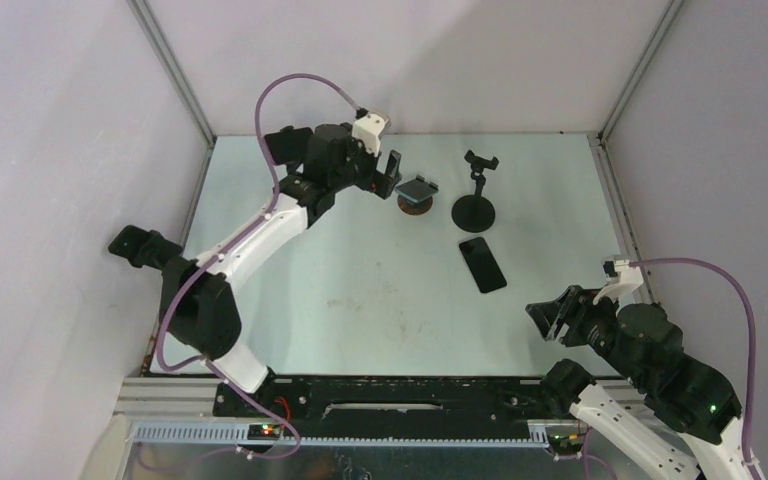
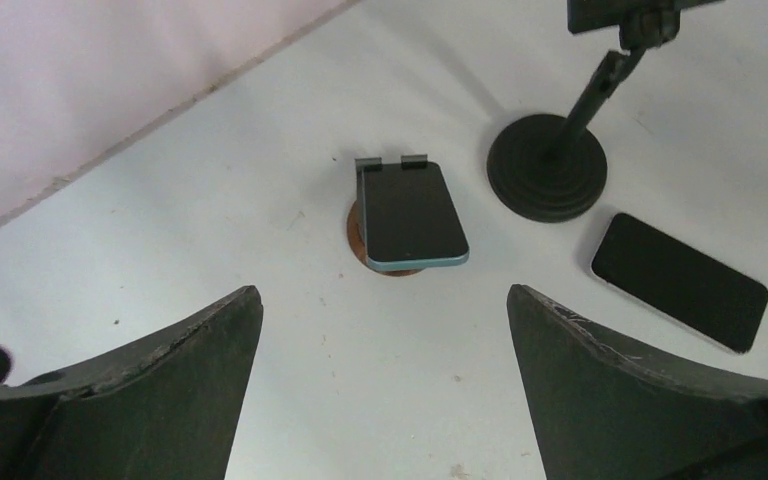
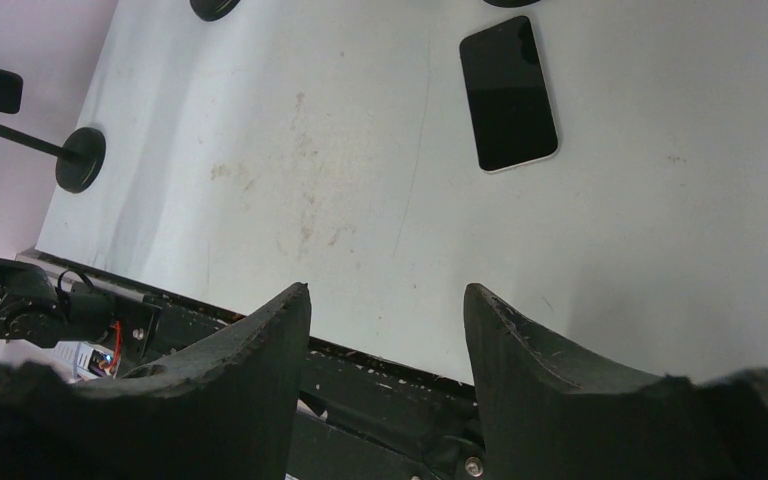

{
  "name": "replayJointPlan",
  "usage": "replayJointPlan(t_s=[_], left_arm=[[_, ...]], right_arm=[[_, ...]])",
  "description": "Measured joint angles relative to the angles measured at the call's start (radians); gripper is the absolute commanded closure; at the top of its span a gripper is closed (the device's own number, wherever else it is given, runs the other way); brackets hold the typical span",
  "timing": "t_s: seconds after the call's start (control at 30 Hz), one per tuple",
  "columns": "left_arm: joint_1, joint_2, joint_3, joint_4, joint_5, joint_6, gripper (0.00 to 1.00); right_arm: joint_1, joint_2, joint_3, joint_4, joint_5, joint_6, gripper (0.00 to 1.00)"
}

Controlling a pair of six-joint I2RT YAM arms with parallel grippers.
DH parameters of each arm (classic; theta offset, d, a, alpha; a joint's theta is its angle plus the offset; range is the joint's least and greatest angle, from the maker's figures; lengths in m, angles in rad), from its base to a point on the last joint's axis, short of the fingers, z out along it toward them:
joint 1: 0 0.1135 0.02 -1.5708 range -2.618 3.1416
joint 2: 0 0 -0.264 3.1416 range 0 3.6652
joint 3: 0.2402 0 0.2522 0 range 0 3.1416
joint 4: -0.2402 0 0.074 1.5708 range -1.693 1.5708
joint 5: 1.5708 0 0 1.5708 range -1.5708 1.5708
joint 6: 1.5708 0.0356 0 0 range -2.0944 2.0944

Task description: Remove the phone from the phone stand

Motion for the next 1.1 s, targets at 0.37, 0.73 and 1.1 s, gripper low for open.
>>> replayJointPlan(t_s=[0.37, 0.73, 1.1], left_arm=[[0.007, 0.253, 0.231, -0.187, 0.117, 0.07, 0.0], [0.007, 0.413, 0.354, -0.237, 0.101, 0.059, 0.0], [0.007, 0.469, 0.354, -0.214, 0.114, 0.013, 0.0]], right_arm=[[0.0, 0.004, 0.0, -0.002, -0.001, 0.0, 0.4], [0.0, 0.011, 0.0, -0.007, -0.001, 0.0, 0.4], [0.0, 0.024, 0.0, -0.007, -0.002, 0.0, 0.4]])
